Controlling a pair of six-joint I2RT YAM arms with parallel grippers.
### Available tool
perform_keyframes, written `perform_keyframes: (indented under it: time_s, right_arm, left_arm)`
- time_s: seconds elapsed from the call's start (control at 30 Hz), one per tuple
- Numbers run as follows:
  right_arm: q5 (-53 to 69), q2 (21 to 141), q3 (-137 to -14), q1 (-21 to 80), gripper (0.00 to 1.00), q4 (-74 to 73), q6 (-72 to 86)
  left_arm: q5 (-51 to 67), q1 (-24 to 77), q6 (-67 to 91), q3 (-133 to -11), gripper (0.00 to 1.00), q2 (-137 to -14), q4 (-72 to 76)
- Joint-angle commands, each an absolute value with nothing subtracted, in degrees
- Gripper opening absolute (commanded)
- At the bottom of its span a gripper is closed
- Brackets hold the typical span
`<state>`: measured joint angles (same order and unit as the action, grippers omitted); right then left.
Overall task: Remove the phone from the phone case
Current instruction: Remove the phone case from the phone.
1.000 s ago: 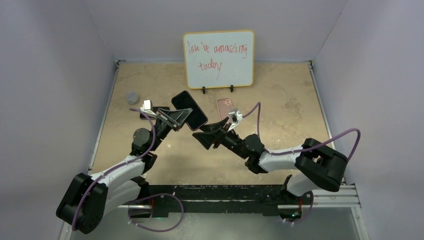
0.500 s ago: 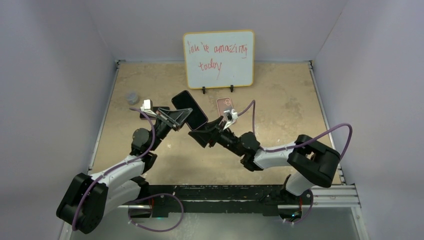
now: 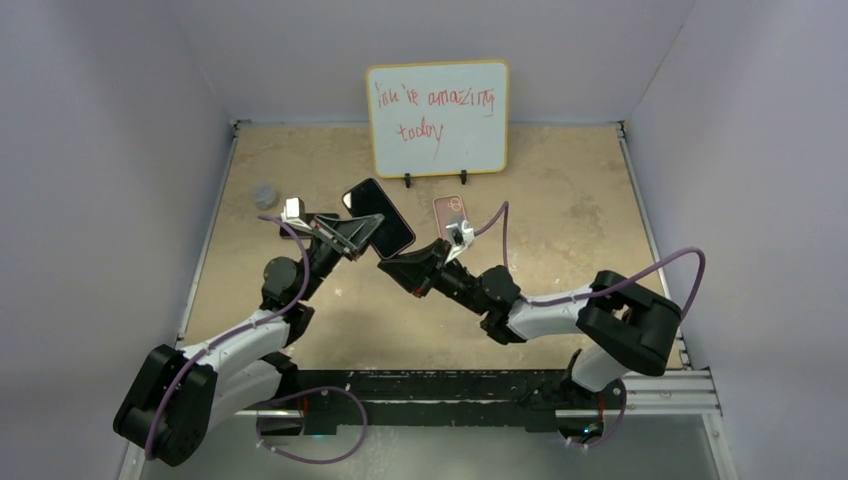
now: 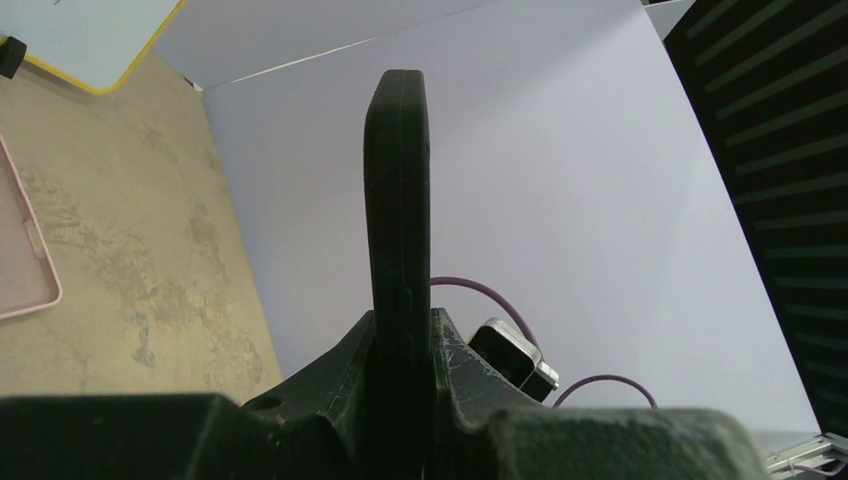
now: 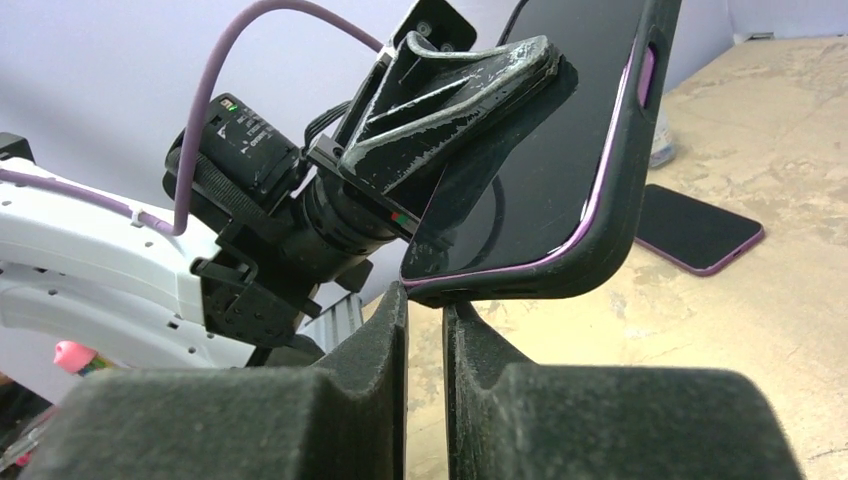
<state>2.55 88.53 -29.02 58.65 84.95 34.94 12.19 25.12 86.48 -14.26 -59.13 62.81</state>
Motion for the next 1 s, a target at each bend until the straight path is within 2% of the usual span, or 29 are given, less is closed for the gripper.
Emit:
perform_keyframes:
  time_s: [0.0, 0.1, 0.27, 0.4, 0.67, 0.97]
  right_arm:
    - [0.15, 86.12, -29.52, 58.35, 0.08, 86.53, 28.11]
    - [0.17, 85.75, -28.57, 58.25, 0.00, 86.97, 25.83]
    - [-3.48, 83.41, -28.53, 58.23, 0.00, 83.39, 23.15]
    - [-1.94, 82.29, -28.57, 58.21, 0.00, 81.16, 21.93]
    - [4.68, 83.45, -27.76, 58.33, 0.39, 85.09, 24.07]
    - [7.29, 84.47, -27.91, 58.77, 0.56, 91.67, 28.13]
  left_arm:
    - [15.10, 25.13, 88.58, -16.42, 0.00, -58.12, 68.48]
    - [16.40, 25.29, 89.57, -16.44, 0.00, -58.48, 68.72]
    - [17.64, 25.75, 89.11, -16.43, 0.00, -58.03, 67.29]
    - [17.05, 25.75, 88.49, -15.85, 0.00, -57.44, 66.92]
    - [15.38, 25.75, 87.50, -16.92, 0.00, -57.65, 68.31]
    - [14.29, 25.75, 87.02, -16.54, 0.00, -58.18, 69.21]
